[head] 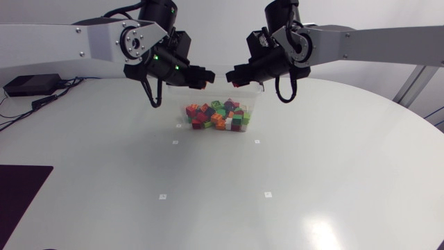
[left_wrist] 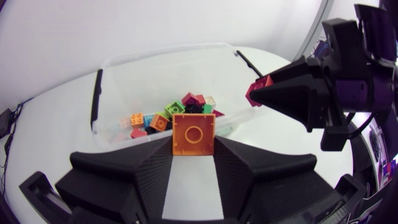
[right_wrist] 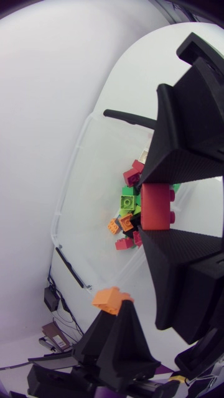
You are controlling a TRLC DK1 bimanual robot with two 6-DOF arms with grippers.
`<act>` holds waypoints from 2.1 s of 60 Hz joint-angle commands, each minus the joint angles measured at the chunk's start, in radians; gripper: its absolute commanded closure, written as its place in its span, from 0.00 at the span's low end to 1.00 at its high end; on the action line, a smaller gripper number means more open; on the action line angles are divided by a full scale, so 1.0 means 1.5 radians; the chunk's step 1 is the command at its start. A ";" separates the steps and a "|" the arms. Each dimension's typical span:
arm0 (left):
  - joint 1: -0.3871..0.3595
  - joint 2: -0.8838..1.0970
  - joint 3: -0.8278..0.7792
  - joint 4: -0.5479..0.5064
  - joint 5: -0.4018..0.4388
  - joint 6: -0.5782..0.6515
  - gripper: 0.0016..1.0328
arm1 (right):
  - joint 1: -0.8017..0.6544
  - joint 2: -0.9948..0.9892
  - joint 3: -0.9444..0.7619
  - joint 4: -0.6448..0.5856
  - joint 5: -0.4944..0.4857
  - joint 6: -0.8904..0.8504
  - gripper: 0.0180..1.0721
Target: Place the duplo bricks in the container
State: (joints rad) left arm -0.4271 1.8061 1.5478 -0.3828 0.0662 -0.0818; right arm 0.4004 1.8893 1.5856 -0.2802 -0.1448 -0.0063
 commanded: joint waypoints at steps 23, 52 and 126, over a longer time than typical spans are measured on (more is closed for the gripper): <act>0.056 0.099 0.120 0.082 -0.004 -0.028 0.67 | -0.007 0.108 0.116 0.009 0.019 0.023 0.70; 0.073 0.134 0.156 0.078 -0.007 -0.018 0.05 | -0.013 0.100 0.135 -0.013 0.054 0.011 0.06; 0.151 -0.503 -0.394 0.179 -0.109 0.110 0.06 | -0.123 -0.513 -0.456 0.119 0.238 -0.108 0.05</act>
State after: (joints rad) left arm -0.2176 1.1103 1.0279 -0.1383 -0.0883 0.0505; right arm 0.2367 1.1690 0.9661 -0.1230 0.1963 -0.1398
